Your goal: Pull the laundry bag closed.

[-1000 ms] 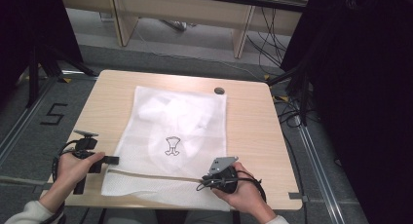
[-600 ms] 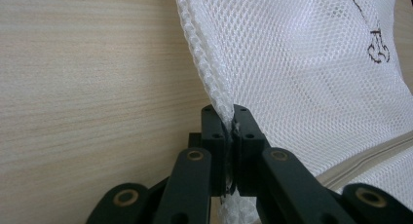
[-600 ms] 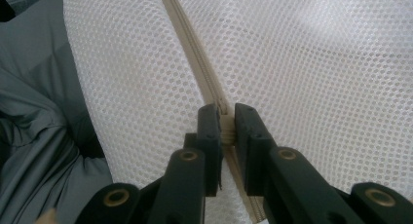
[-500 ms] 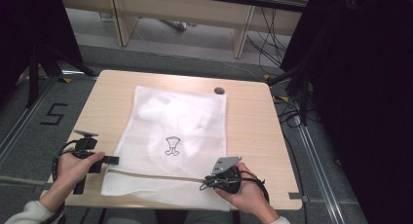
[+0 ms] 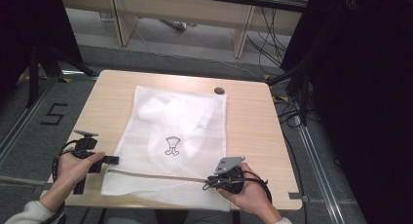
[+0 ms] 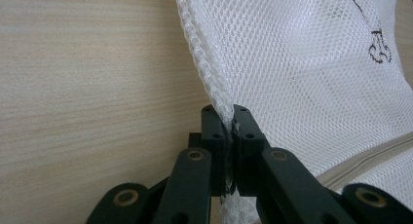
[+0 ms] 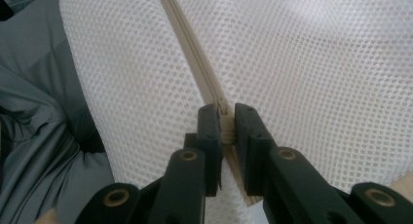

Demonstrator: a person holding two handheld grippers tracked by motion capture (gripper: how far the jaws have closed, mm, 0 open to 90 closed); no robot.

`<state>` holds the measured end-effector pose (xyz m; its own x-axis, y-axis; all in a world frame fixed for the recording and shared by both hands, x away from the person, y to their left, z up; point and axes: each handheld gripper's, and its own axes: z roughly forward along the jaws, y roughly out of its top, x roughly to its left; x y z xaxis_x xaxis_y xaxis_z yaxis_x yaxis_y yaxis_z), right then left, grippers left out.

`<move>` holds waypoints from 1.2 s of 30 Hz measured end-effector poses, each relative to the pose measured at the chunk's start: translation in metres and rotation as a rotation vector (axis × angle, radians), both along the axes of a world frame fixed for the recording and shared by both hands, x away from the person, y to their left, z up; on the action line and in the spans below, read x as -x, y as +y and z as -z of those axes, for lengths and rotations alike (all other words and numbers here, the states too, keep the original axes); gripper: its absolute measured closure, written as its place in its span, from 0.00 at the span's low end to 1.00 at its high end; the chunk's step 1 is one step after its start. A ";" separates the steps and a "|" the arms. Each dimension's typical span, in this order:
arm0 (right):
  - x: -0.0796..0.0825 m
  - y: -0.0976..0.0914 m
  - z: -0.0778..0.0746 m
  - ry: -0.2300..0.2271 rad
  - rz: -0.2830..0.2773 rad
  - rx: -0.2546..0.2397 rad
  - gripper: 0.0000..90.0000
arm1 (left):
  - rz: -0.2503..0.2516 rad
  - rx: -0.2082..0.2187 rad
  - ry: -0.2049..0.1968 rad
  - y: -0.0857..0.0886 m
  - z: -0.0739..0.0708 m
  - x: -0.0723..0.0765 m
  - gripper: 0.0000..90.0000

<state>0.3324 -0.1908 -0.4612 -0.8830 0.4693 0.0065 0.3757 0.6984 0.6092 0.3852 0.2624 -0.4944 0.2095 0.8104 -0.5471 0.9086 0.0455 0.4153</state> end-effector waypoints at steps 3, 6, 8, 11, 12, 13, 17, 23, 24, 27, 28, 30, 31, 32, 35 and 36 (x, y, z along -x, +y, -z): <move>-0.001 -0.002 0.000 -0.002 -0.007 -0.002 0.92 | 0.005 -0.006 -0.001 0.000 0.000 0.000 0.95; -0.001 -0.004 -0.001 0.006 -0.001 0.003 0.92 | 0.000 -0.003 -0.001 0.000 0.000 0.000 0.95; -0.001 -0.006 0.000 0.005 -0.005 0.000 0.92 | -0.003 0.000 0.001 0.000 0.000 0.000 0.95; -0.001 -0.009 -0.001 0.015 0.003 0.005 0.92 | -0.003 -0.004 0.000 0.000 0.000 0.000 0.95; -0.001 -0.009 -0.001 0.007 0.002 0.004 0.92 | -0.003 -0.003 0.001 0.001 0.000 0.000 0.95; -0.002 -0.009 -0.001 0.000 -0.016 0.004 0.92 | -0.003 -0.003 0.001 0.001 0.000 0.000 0.95; -0.001 -0.011 -0.001 0.017 -0.004 -0.001 0.92 | -0.003 -0.003 0.001 0.001 0.000 0.000 0.95; -0.001 -0.015 -0.001 0.029 0.005 -0.007 0.92 | -0.003 -0.005 0.000 0.001 0.000 0.000 0.95; -0.002 -0.015 -0.001 0.023 0.001 0.002 0.92 | -0.004 -0.003 0.001 0.001 0.000 0.000 0.95; -0.002 -0.019 -0.002 0.037 0.001 0.008 0.92 | -0.004 -0.003 0.001 0.001 0.000 -0.001 0.95; -0.002 -0.020 -0.001 0.036 0.011 -0.004 0.92 | -0.005 -0.004 0.000 0.001 0.000 0.000 0.95; -0.002 -0.021 -0.001 0.042 0.010 -0.006 0.92 | -0.005 -0.002 0.001 0.000 0.001 -0.001 0.95; -0.002 -0.022 -0.001 0.045 0.012 -0.001 0.92 | 0.003 -0.007 0.002 0.001 0.001 -0.001 0.95; -0.002 -0.023 -0.002 0.047 0.012 0.007 0.92 | 0.002 -0.006 0.003 0.001 0.001 -0.001 0.95; -0.002 -0.023 -0.002 0.060 0.004 0.011 0.92 | 0.006 -0.011 0.003 0.002 0.001 -0.001 0.95; -0.002 -0.024 -0.002 0.062 0.001 0.013 0.92 | 0.004 -0.008 0.003 0.002 0.001 -0.001 0.95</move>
<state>0.3346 -0.2149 -0.4593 -0.8806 0.4707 0.0547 0.4129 0.7057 0.5758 0.3861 0.2641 -0.4953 0.2111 0.8139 -0.5414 0.9100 0.0384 0.4127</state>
